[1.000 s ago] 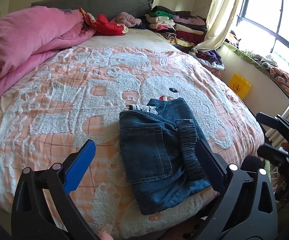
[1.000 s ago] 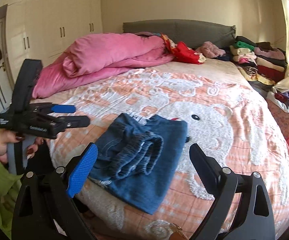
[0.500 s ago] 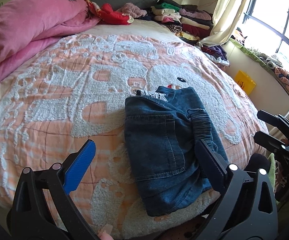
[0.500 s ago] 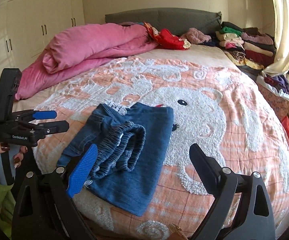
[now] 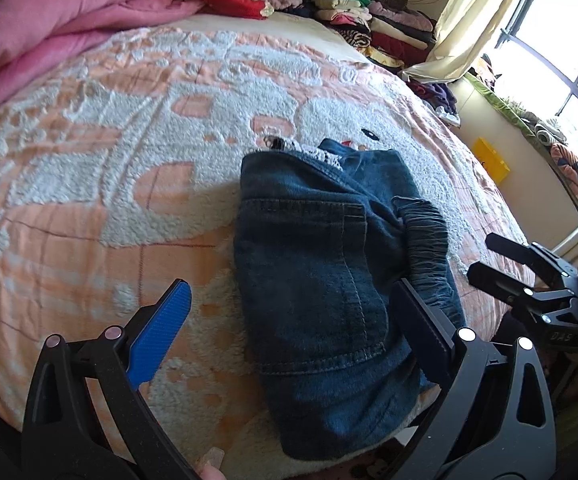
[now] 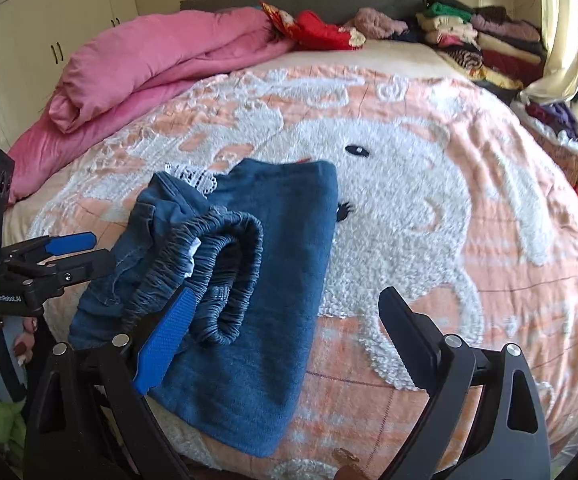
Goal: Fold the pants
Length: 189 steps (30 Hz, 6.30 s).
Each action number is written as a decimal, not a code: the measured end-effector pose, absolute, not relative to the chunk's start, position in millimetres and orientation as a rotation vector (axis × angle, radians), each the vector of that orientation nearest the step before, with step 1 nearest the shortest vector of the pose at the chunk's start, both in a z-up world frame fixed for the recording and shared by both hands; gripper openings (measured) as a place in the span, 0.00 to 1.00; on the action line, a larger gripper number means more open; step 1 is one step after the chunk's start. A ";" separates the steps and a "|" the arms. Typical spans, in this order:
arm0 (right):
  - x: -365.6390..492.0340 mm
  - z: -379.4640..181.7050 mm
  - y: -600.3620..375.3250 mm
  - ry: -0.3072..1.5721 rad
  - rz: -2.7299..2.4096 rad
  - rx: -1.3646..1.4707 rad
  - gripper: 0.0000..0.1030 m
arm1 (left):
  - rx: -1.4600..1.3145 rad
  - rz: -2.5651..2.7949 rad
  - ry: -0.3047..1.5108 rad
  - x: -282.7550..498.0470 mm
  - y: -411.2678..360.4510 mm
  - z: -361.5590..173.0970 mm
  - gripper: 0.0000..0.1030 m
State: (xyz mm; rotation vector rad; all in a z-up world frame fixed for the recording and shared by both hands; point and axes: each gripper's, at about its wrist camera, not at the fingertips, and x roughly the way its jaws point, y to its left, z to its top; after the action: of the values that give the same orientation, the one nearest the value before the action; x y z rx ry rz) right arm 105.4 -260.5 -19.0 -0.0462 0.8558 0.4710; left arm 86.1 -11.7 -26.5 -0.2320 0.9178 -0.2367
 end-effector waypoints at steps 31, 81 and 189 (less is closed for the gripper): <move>122.3 -25.2 -232.9 0.814 0.722 0.008 0.23 | -0.282 -0.261 0.905 111.2 -38.7 -29.6 0.37; 199.6 -29.3 -235.5 0.836 0.461 -0.047 0.67 | -0.233 -0.138 0.876 181.5 -26.8 -21.9 0.62; 49.1 6.8 -286.3 0.724 0.346 -0.037 0.96 | -0.143 -0.026 0.872 39.3 -13.7 -10.1 0.91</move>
State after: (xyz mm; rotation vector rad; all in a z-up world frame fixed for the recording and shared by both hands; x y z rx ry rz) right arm 49.1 -286.3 6.8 -0.0373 0.7240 0.3457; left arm 39.3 -13.7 -10.1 -0.1426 0.8718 -0.0256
